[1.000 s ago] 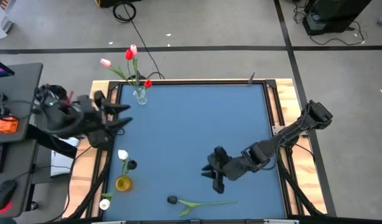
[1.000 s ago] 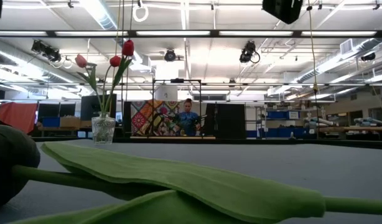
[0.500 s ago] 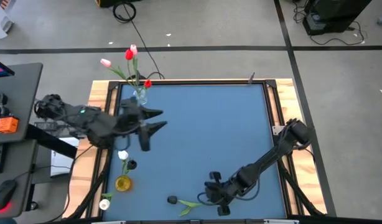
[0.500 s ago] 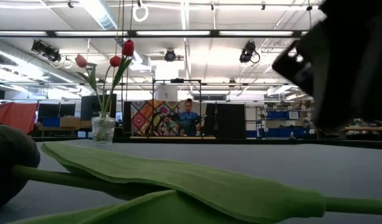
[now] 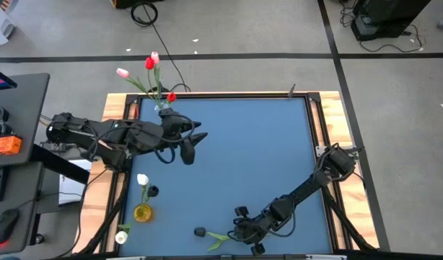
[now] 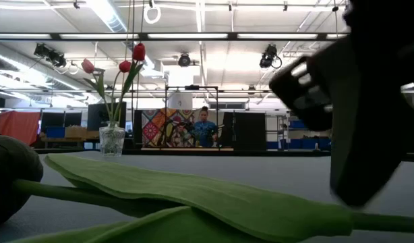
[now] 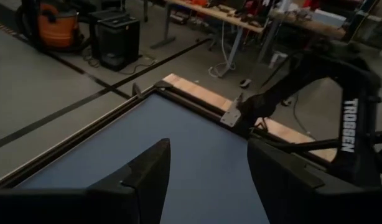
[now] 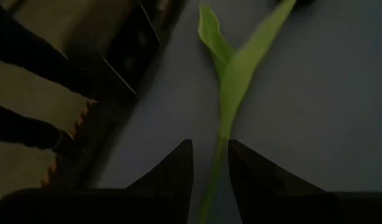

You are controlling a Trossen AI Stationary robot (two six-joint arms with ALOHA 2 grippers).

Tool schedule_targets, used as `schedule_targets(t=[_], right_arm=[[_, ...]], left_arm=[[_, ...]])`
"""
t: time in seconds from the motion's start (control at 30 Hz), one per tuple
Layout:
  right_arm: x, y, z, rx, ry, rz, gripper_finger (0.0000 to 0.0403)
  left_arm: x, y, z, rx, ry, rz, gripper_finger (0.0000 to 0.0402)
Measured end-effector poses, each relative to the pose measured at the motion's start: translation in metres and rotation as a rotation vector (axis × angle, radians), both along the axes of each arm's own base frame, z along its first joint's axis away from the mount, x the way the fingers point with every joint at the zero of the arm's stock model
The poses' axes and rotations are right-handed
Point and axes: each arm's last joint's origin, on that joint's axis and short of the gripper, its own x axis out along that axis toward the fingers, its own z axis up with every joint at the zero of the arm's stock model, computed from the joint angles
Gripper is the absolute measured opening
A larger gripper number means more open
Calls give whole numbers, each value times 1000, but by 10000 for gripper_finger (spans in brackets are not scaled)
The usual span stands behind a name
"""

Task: Sort flowers into vase by color
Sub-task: Put the black tulip into the yellow vase

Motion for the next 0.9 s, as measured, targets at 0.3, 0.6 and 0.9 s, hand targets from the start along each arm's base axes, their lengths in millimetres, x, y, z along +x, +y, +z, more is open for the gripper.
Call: schedule_targets(t=[0.3, 0.6, 0.9], right_arm=[[3, 0, -26, 2, 60, -51, 93], [2, -9, -7, 23, 60, -202, 15], [8, -61, 65, -27, -121, -607, 7]], left_arm=[[13, 3, -10, -5, 44, 0, 219], [11, 1, -8, -121, -3, -13, 219], [1, -1, -1, -151, -40, -26, 219]])
